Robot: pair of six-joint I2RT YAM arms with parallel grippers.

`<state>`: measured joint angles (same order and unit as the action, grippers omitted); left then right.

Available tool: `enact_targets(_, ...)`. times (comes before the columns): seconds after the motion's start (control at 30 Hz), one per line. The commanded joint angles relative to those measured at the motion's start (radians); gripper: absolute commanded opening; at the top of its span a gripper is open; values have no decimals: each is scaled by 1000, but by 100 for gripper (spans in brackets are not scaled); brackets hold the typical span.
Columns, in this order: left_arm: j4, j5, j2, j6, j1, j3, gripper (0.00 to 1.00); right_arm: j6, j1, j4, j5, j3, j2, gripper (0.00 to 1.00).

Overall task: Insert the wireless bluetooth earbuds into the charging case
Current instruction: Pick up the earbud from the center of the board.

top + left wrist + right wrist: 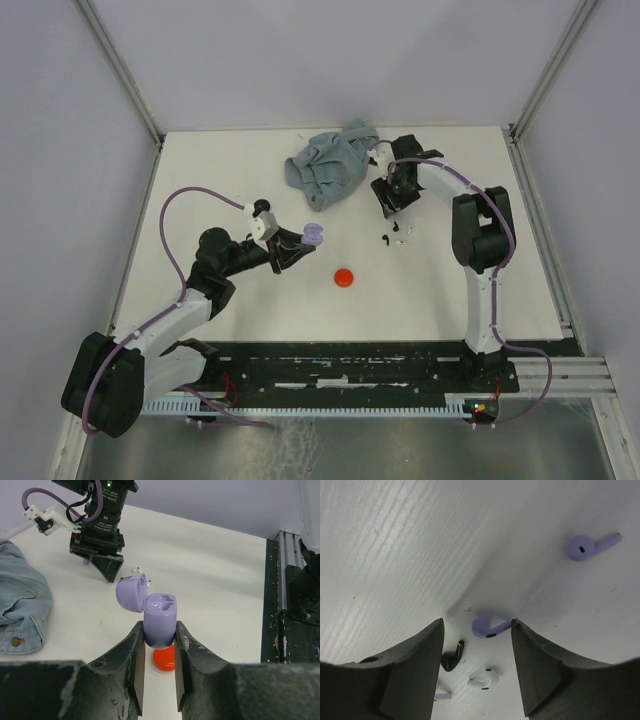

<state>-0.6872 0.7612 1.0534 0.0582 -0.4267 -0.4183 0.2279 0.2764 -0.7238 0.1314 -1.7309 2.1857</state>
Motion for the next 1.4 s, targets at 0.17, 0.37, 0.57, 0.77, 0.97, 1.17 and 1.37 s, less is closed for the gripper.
enact_targets(0.17, -49, -2, 3, -70, 2, -3, 3, 39, -8, -87, 99, -69, 35, 61)
enact_targets(0.37, -48, -2, 7, -72, 2, -6, 3, 12, -8, -98, 115, -21, 10, 54)
enact_targets(0.57, -46, -6, 9, -73, 1, -6, 3, -30, -6, -83, 98, -22, 5, 48)
enact_targets(0.77, -43, -5, 10, -73, -1, -8, 3, -51, -7, -66, 7, -28, 18, 42)
enact_targets(0.97, -30, -3, 13, -84, -6, -12, 3, -18, 2, -102, -10, -36, 31, 40)
enact_targets(1.17, -19, -5, 13, -88, -7, -15, 3, -9, 13, -94, -45, -42, 55, 39)
enact_targets(1.37, -17, -3, 5, -109, -9, -9, 3, 11, 35, -105, -71, -61, 83, 37)
